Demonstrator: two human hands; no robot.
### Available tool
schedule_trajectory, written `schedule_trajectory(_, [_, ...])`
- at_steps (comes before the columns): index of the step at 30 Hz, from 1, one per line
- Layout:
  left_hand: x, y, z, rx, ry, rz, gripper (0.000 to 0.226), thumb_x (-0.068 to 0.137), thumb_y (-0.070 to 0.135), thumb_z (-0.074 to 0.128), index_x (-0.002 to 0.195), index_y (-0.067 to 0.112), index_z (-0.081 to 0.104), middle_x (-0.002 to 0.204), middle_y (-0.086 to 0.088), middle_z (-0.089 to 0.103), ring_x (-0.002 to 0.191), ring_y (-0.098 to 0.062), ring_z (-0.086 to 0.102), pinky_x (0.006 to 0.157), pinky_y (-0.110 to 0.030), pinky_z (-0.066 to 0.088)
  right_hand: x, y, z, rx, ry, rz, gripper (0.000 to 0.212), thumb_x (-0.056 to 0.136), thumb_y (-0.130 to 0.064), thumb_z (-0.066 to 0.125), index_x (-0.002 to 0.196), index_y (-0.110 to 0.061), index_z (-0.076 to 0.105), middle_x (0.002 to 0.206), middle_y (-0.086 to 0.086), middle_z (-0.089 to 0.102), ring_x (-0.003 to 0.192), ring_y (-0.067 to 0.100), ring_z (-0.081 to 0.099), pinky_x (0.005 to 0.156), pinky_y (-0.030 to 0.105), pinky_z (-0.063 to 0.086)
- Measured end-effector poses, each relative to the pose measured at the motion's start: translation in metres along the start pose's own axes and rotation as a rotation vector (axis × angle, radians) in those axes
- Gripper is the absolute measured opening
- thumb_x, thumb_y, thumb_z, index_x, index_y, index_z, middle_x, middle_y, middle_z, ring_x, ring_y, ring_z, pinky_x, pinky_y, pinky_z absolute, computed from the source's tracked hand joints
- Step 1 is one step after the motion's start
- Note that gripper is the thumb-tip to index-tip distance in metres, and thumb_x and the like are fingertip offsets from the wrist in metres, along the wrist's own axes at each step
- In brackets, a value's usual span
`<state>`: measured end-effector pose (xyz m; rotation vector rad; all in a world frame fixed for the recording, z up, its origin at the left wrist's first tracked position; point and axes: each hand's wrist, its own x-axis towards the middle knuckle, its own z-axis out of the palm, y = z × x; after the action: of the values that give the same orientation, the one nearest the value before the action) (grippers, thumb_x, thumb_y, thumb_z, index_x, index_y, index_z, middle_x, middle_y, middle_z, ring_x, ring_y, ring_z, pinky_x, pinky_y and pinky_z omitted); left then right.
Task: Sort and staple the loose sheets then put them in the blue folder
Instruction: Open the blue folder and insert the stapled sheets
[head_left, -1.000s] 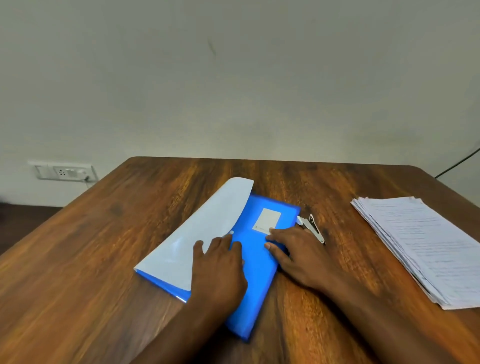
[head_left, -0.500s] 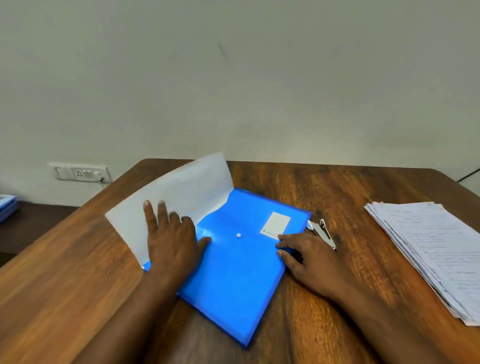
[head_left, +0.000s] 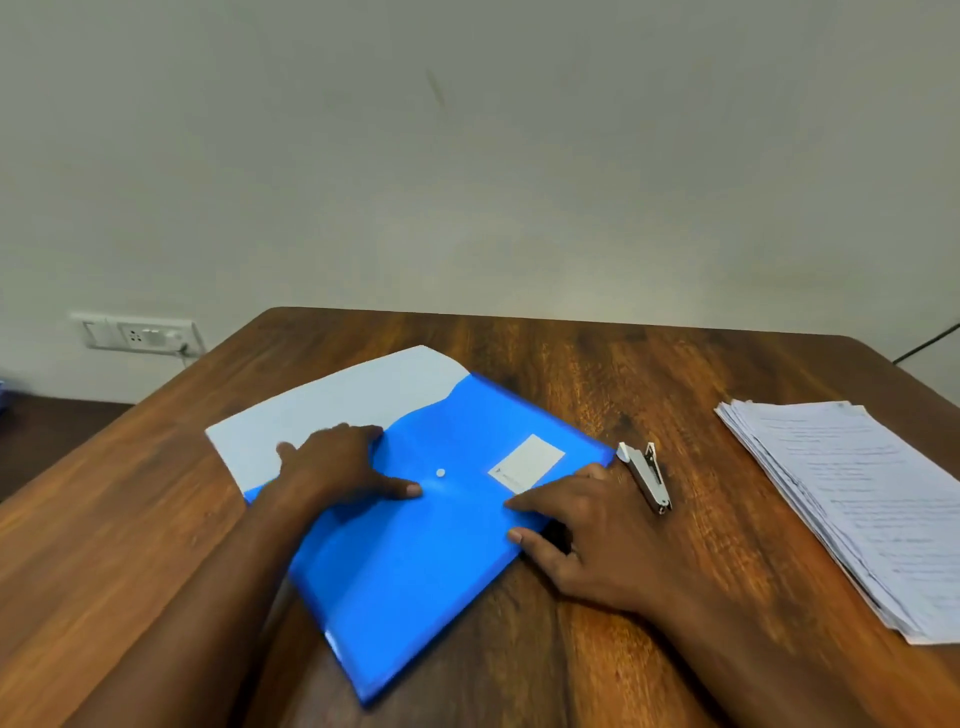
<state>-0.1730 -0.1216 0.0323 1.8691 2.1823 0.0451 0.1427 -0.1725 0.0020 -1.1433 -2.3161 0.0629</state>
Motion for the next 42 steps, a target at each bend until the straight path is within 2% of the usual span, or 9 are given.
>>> schedule_trajectory(5, [0.005,-0.014,-0.023,-0.12,-0.104,0.066,0.114,0.053,0.071,0.09,0.151,0.043,0.041,0.16,0.003,0.041,0.146,-0.026,0.038,0.12,-0.047,0.032,0.005,0.016,-0.008,0.034,0.162,0.128,0.031,0.093,-0.048,0.066,0.113,-0.027,0.078,0.108,-0.012,0.077,0.099,0.007,0.067,0.089,0.03,0.048])
schedule_trajectory(11, [0.007,-0.015,-0.038,-0.108,-0.154,0.248,0.092,0.06,0.041,0.099,0.135,0.055,0.047,0.155,0.006,0.045,0.145,-0.023,0.037,0.119,-0.042,0.031,0.003,0.042,-0.014,0.029,0.089,0.324,0.041,0.088,-0.046,0.077,0.125,-0.029,0.074,0.12,-0.008,0.074,0.106,0.012,0.067,0.091,0.034,0.056])
schedule_trajectory(15, [-0.001,0.016,-0.053,0.185,-0.205,0.404,0.102,0.073,0.026,0.093,0.154,0.049,0.036,0.17,0.006,0.019,0.159,-0.023,0.008,0.127,-0.045,0.011,0.006,0.038,-0.013,0.081,0.111,0.367,0.045,0.087,-0.046,0.079,0.128,-0.028,0.072,0.128,-0.008,0.071,0.112,0.01,0.064,0.099,0.037,0.055])
schedule_trajectory(19, [-0.002,0.052,-0.046,0.439,-0.146,0.515,0.094,0.08,0.014,0.086,0.151,0.054,0.039,0.174,0.006,0.007,0.16,-0.021,0.006,0.124,-0.053,0.026,0.005,0.033,-0.009,0.107,0.126,0.394,0.051,0.085,-0.055,0.078,0.13,-0.035,0.068,0.136,-0.013,0.063,0.115,0.009,0.059,0.103,0.047,0.056])
schedule_trajectory(24, [-0.007,0.065,-0.027,0.499,0.146,0.673,0.054,0.091,0.008,0.069,0.133,0.037,0.053,0.169,0.0,0.022,0.15,-0.022,0.032,0.098,-0.034,0.041,0.005,0.028,-0.013,0.008,0.091,0.42,0.048,0.083,-0.067,0.073,0.119,-0.035,0.075,0.122,-0.013,0.069,0.112,0.008,0.058,0.104,0.055,0.051])
schedule_trajectory(29, [-0.004,0.055,-0.007,0.379,0.358,0.72,0.026,0.099,0.009,0.056,0.12,0.024,0.06,0.131,-0.001,0.053,0.111,-0.017,0.053,0.064,-0.02,0.03,0.005,0.032,-0.025,-0.037,0.129,0.496,0.04,0.089,-0.052,0.073,0.123,-0.03,0.073,0.128,-0.007,0.07,0.116,0.013,0.062,0.103,0.047,0.054])
schedule_trajectory(33, [-0.004,0.055,0.005,0.275,0.374,0.693,0.022,0.104,0.015,0.054,0.125,0.019,0.061,0.111,-0.004,0.065,0.097,-0.016,0.06,0.077,-0.023,0.044,-0.001,0.041,-0.037,-0.26,0.062,0.784,0.064,0.082,-0.061,0.076,0.134,-0.027,0.061,0.139,0.004,0.062,0.12,0.023,0.063,0.098,0.042,0.057])
schedule_trajectory(37, [0.001,0.062,0.013,0.201,0.351,0.659,0.026,0.103,0.014,0.054,0.129,0.017,0.061,0.109,-0.004,0.066,0.098,-0.017,0.065,0.083,-0.023,0.049,-0.003,0.043,-0.048,-0.217,0.031,0.873,0.055,0.083,-0.05,0.081,0.127,-0.022,0.062,0.124,0.005,0.068,0.102,0.022,0.068,0.077,0.03,0.056])
schedule_trajectory(42, [-0.003,0.077,0.018,0.124,0.292,0.672,0.026,0.095,0.003,0.05,0.114,0.016,0.061,0.104,-0.005,0.064,0.093,-0.023,0.063,0.075,-0.029,0.045,-0.009,0.064,-0.061,-0.183,0.114,0.882,0.042,0.083,-0.031,0.085,0.119,-0.016,0.069,0.112,0.009,0.074,0.092,0.028,0.071,0.071,0.031,0.052])
